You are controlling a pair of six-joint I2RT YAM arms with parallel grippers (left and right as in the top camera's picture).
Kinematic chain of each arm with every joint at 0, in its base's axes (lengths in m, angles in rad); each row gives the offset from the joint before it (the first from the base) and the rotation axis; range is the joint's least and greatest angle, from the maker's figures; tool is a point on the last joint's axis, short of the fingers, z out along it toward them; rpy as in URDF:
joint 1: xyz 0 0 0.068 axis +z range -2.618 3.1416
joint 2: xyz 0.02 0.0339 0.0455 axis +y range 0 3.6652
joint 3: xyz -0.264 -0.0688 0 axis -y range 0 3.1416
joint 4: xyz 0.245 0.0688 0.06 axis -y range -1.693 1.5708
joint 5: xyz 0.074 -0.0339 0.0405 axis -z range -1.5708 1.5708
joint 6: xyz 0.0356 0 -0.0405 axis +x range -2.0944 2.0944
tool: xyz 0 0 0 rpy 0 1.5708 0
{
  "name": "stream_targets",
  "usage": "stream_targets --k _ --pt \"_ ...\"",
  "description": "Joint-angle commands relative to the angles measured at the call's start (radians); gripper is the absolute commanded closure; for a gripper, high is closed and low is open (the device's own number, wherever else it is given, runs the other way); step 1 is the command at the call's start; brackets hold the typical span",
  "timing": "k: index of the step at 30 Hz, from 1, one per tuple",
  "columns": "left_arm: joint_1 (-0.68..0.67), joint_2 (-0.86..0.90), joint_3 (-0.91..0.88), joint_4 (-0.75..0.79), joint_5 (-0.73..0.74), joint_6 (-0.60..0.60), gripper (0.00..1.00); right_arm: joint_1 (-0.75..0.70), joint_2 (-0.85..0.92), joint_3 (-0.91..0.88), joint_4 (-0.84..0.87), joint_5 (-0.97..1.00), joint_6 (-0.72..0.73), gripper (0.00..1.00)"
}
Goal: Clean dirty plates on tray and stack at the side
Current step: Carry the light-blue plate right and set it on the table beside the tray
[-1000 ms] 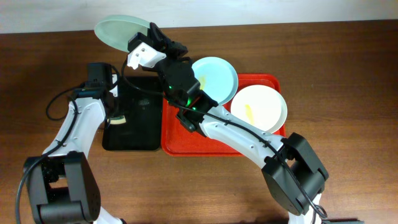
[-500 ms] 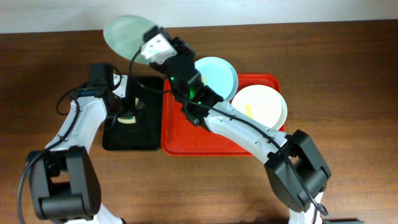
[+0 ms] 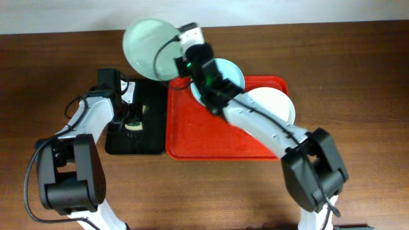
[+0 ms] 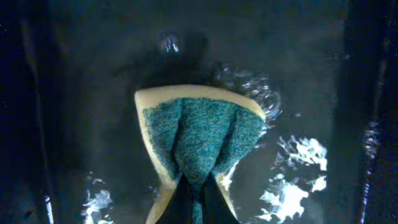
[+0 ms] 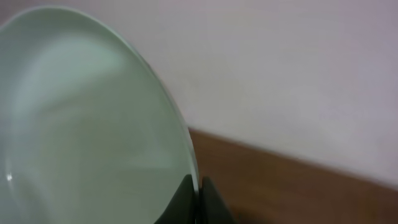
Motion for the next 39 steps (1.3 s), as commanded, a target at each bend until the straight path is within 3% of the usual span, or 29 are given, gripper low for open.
stream_targets --k 1,6,8,12,18,22,26,39 --pt "0.002 0.046 0.014 0.017 0.01 0.02 1.0 -0.106 -0.121 0.02 -0.086 -0.319 0.23 0.96" --pt "0.002 0.058 0.014 0.018 0.011 0.02 1.0 -0.272 -0.227 0.02 -0.271 -0.692 0.276 0.96" --pt "0.002 0.058 0.014 0.018 0.01 0.02 1.0 -0.355 -0.266 0.02 -0.393 -0.755 0.276 0.96" --pt "0.002 0.058 0.014 0.018 0.011 0.02 0.98 -0.566 -0.31 0.02 -0.701 -0.758 0.268 0.96" --pt "0.002 0.058 0.014 0.018 0.011 0.02 1.0 -0.873 -0.295 0.019 -1.024 -0.749 0.268 0.96" --pt "0.002 0.058 0.014 0.018 0.011 0.02 1.0 -1.061 -0.294 0.004 -1.165 -0.509 0.268 0.96" --pt "0.002 0.058 0.014 0.021 0.011 0.019 1.0 -1.124 -0.293 -0.048 -1.174 -0.345 0.271 0.96" --pt "0.002 0.058 0.014 0.021 0.011 0.019 1.0 -1.14 -0.293 -0.318 -0.935 -0.296 0.325 0.94"
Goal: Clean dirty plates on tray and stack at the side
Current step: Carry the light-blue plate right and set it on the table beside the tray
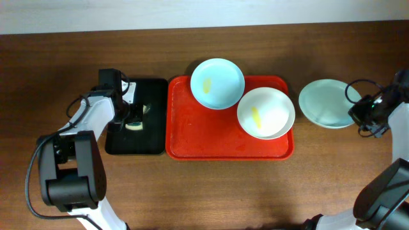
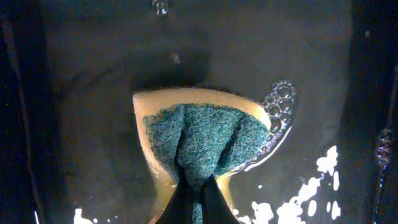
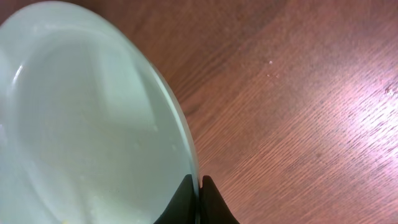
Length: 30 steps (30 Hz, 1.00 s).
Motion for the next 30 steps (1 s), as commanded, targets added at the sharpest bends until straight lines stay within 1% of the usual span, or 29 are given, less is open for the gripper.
stream_targets --k 1,7,8,9,10,13,14,15,18,20,22,24,26,27,30 --pt "0.002 0.035 0.009 0.008 0.007 0.019 1.0 -0.003 0.001 -0.047 0.033 0.033 0.042 0.95" --pt "0.002 0.035 0.009 0.008 0.007 0.019 1.0 -0.003 0.001 -0.084 0.067 0.07 0.043 0.94" --pt "0.002 0.035 0.009 0.008 0.007 0.019 1.0 -0.002 0.001 -0.084 0.066 0.069 0.043 0.91" --pt "0.002 0.035 0.009 0.008 0.007 0.019 1.0 -0.001 0.001 -0.084 0.065 0.069 0.043 0.85" --pt "0.002 0.035 0.009 0.008 0.007 0.019 1.0 -0.001 0.001 -0.084 0.057 0.069 0.042 0.68" --pt "0.002 0.035 0.009 0.008 0.008 0.019 1.0 -0.001 0.001 -0.084 0.027 0.068 0.042 0.29" --pt "0.002 0.035 0.009 0.008 0.007 0.019 1.0 0.0 0.001 -0.084 0.025 0.06 0.042 0.21" --pt "0.002 0.035 0.009 0.008 0.008 0.019 1.0 0.005 0.001 -0.084 0.025 0.044 0.04 0.19" --pt "0.002 0.035 0.009 0.008 0.008 0.019 1.0 0.037 0.001 -0.084 0.029 0.028 0.007 0.2" --pt "0.002 0.035 0.009 0.008 0.008 0.019 0.99 0.076 0.001 -0.084 0.035 0.028 -0.014 0.26" --pt "0.002 0.035 0.009 0.008 0.008 0.019 0.99 0.12 0.001 -0.084 0.045 0.027 -0.039 0.29" --pt "0.002 0.035 0.009 0.008 0.008 0.019 0.99 0.183 0.001 -0.084 0.063 0.027 -0.088 0.44" --pt "0.002 0.035 0.009 0.008 0.007 0.019 0.98 0.241 0.002 -0.084 0.082 0.028 -0.15 0.56" --pt "0.002 0.035 0.009 0.008 0.008 0.019 0.98 0.273 0.002 -0.084 0.095 0.028 -0.187 0.59" --pt "0.002 0.035 0.009 0.008 0.008 0.019 0.98 0.338 0.002 -0.084 0.119 0.029 -0.259 0.61"
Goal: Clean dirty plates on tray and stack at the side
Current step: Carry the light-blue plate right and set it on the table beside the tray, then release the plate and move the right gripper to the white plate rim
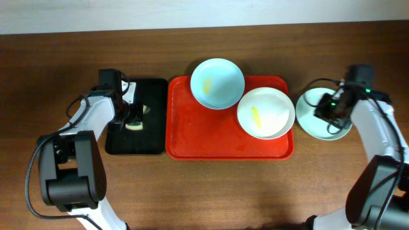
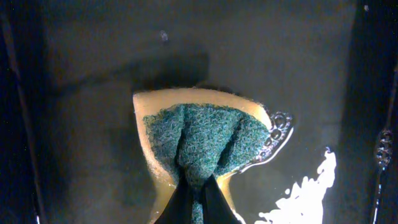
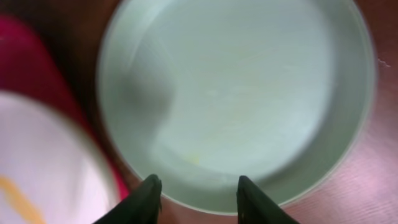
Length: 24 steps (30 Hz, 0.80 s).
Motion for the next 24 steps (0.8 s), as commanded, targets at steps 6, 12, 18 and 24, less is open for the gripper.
stream_targets --k 6,12,18,24 --pt "0.002 0.035 0.009 0.007 0.008 0.019 0.97 0.128 0.002 -0.004 0.031 0.012 -0.162 0.6" --pt "0.002 0.035 0.009 0.007 0.008 0.019 0.96 0.146 0.002 -0.004 0.048 -0.018 -0.163 0.6" --pt "0.002 0.035 0.009 0.007 0.007 0.019 0.95 0.147 0.011 -0.004 0.054 -0.018 -0.184 0.6" --pt "0.002 0.035 0.009 0.007 0.007 0.019 0.95 0.151 0.093 -0.004 0.075 -0.026 -0.184 0.59"
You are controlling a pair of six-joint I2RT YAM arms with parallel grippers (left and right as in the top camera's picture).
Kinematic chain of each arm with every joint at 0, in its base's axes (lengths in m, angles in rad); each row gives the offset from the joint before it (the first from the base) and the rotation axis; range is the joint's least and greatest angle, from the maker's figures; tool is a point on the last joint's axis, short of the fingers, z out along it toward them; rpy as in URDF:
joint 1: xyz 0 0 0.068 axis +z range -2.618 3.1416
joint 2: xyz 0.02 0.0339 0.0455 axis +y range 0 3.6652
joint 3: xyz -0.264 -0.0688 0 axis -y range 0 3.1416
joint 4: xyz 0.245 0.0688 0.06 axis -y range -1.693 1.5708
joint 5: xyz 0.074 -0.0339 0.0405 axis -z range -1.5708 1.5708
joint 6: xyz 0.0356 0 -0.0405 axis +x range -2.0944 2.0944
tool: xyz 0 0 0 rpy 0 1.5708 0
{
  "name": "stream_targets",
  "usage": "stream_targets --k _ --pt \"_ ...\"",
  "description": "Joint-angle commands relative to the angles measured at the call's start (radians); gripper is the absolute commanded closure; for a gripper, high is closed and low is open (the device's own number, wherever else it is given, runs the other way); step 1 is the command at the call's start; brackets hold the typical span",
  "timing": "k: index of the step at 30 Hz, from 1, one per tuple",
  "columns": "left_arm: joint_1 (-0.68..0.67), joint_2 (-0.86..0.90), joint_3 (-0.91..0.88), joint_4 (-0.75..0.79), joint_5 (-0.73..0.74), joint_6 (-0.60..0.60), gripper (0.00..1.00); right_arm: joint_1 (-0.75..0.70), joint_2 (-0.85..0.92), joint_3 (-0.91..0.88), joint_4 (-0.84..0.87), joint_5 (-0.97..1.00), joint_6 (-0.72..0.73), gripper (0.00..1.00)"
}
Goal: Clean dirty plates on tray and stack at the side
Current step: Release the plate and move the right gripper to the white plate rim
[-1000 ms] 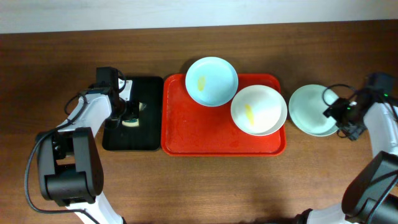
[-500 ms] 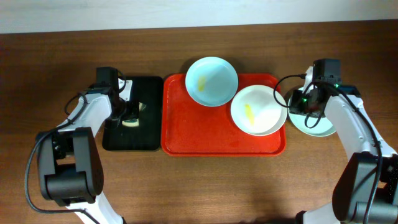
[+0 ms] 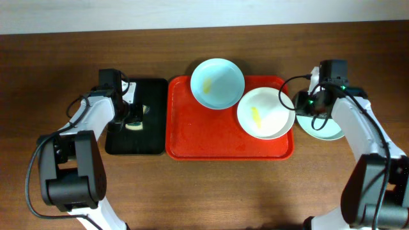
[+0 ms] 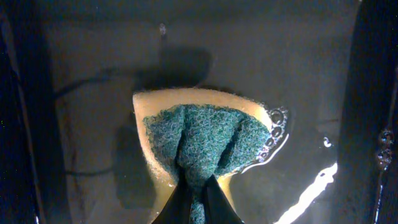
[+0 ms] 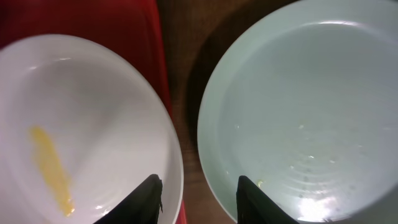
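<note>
A pale green plate lies on the table right of the red tray, also seen in the right wrist view. On the tray sit a light blue plate and a white plate, each with a yellow smear. My right gripper is open, above the gap between the white plate and the green plate. My left gripper is shut on a yellow-and-green sponge in the black basin of water.
The black basin stands just left of the red tray. Brown table surface stretches along the front and at both sides. A pale wall runs behind the table's back edge.
My right gripper has moved left from over the green plate to the gap between it and the white plate. The left gripper and sponge have stayed put in the basin.
First my right gripper held the green plate up over the table's back edge, near the basin. Then it held the plate low at the table's right side. After that the plate lay on the table with the gripper open above it, and now the gripper hangs beside the white plate.
</note>
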Motion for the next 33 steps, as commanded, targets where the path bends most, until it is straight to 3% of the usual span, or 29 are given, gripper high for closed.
stream_targets --k 1,4,8,11,22,25,33 --pt "0.002 0.033 0.009 0.006 0.008 0.019 0.95 0.016 0.08 -0.004 0.012 -0.016 -0.011 0.59" --pt "0.002 0.033 0.009 0.006 0.008 0.019 0.95 0.023 0.118 -0.004 0.023 -0.042 -0.011 0.62" --pt "0.002 0.033 0.009 0.006 0.008 0.019 0.95 0.026 0.123 -0.003 0.029 -0.042 -0.01 0.89" --pt "0.002 0.033 0.009 0.005 0.008 0.019 0.95 0.026 0.122 0.002 0.029 -0.043 -0.006 0.96" --pt "0.002 0.033 0.009 0.003 0.008 0.019 0.95 0.026 0.116 0.132 -0.357 -0.276 -0.006 0.96" --pt "0.002 0.033 0.009 0.003 0.008 0.019 0.95 0.027 0.116 0.131 -0.439 -0.278 0.072 0.96" --pt "0.002 0.033 0.009 0.003 0.008 0.019 0.95 0.033 0.116 0.045 -0.419 -0.278 0.204 0.96"
